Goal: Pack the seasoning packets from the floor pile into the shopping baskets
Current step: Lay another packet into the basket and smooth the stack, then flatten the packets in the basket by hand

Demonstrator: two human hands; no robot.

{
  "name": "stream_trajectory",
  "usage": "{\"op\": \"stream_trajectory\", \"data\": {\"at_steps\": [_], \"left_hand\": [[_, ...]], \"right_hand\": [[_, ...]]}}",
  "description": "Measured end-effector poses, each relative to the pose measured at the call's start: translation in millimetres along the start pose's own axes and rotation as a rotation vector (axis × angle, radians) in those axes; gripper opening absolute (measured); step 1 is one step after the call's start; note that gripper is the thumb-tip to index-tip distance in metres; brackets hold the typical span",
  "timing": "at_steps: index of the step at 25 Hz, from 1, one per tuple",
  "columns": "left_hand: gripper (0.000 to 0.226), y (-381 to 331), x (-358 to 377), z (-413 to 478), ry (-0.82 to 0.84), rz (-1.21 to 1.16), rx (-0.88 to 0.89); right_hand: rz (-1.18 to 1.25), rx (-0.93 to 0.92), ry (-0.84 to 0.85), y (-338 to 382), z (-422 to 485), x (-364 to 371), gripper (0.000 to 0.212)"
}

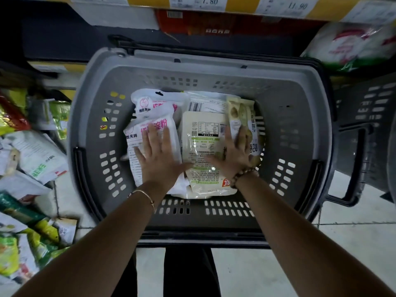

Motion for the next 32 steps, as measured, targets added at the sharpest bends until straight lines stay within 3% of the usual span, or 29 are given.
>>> {"op": "stream_trajectory", "data": {"at_steps": [2, 6, 13, 17, 23, 27, 32], "left_hand": [[0.123, 10, 19, -1, 0.095, 0.02, -0.015], [0.121, 7, 30, 9, 0.115, 0.15, 0.04], [0.125, 10, 29, 13, 0.206, 0.096, 0.06], [0.097, 8, -13, -8, 0.041, -0.066, 0.114], [0.053, 49, -113, -72, -0.301, -0.449, 0.128], [0.044, 134, -169, -133, -0.513, -0.551, 0.044], [0.047, 282, -188, -202, -0.564, -0.602, -0.232]], "right_hand": [[-0.1, 0.0, 0.021, 1, 4, 18, 0.118], [-0.124, 0.025, 0.108, -5, 23, 22, 0.129], [-0.152, 0.06, 0.128, -1, 17, 10, 0.127], [-0.048, 0.022, -0.096, 27, -16, -27, 0.083], [-0.005, -0.219, -0.245, 134, -103, -40, 0.064], [0.041, -0.482, -0.271, 238, -178, -15, 0.055], [-0.027, -0.626, -0.204, 358, -238, 53, 0.05]]}}
Point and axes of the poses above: each hand's wrist, its own z-axis towards the middle knuckle, its own x-axis out of the palm, y = z × x, the point moved 9 cm from there along z, towards the middle knuckle, and after that the axes turned 9 degrees about x, right-handed, at the moved point
